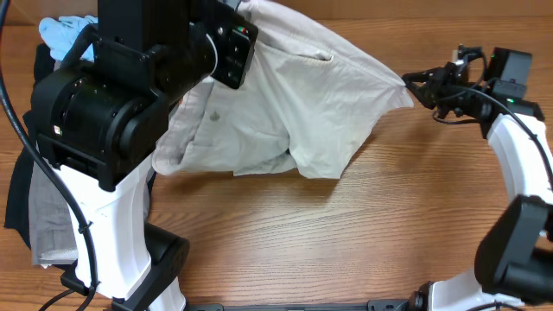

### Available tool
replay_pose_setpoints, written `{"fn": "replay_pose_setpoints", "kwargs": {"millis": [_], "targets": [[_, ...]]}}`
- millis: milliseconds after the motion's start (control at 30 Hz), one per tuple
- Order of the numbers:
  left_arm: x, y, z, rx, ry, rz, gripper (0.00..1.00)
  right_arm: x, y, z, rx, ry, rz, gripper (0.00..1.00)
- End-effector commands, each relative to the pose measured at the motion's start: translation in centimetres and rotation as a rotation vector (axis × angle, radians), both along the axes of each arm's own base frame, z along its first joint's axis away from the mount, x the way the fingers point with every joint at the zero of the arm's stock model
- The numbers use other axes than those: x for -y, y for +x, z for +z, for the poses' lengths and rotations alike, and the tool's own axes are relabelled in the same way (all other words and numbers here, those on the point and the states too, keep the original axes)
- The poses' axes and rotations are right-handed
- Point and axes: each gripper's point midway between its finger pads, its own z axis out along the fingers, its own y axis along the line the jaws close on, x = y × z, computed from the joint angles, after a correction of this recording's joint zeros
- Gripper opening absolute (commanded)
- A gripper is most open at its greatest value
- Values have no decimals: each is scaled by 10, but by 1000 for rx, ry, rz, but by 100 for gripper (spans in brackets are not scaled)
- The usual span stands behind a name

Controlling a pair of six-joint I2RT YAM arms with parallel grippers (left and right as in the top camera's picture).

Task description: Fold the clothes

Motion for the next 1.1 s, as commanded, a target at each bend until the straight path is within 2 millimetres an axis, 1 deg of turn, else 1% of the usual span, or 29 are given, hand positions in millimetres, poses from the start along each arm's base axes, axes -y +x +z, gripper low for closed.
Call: {"fn": "replay_pose_setpoints", "kwargs": {"millis": [0,33,100,133,233,300,333,367,433,500,533,633,733,800,900,1067], "targets": [[-20,3,33,125,-28,110,4,40,-2,62,156,-185,-89,4],[-21,5,38,145,-33,123,4,45,-5,75,173,-215,-99,4],[-24,9,48,184,-44,146,4,57,-16,110,211,-293,-122,4],[-26,12,55,213,-54,162,4,64,-24,132,233,-346,-138,4],[-32,16,71,275,-74,203,4,78,-44,181,282,-457,-179,4],[-33,14,85,329,-83,198,4,85,-60,211,309,-527,-209,4],[-34,11,94,360,-87,195,4,91,-73,234,332,-577,-233,4],[-36,6,100,380,-92,194,4,95,-83,249,342,-608,-256,4],[-40,-2,108,400,-103,195,4,101,-102,275,370,-661,-294,4],[-45,-13,112,407,-107,194,4,107,-120,296,388,-709,-338,4],[-49,-22,110,393,-101,192,4,111,-138,313,403,-761,-378,4],[-51,-27,99,350,-76,187,4,114,-155,328,418,-811,-418,4],[-50,-23,85,304,-48,186,4,116,-156,329,418,-831,-423,4],[-46,-16,77,280,-32,184,4,118,-152,323,409,-851,-396,4],[-39,0,64,252,-12,185,4,124,-143,311,381,-871,-356,4],[-20,41,39,209,13,183,4,141,-115,291,339,-868,-327,4]]}}
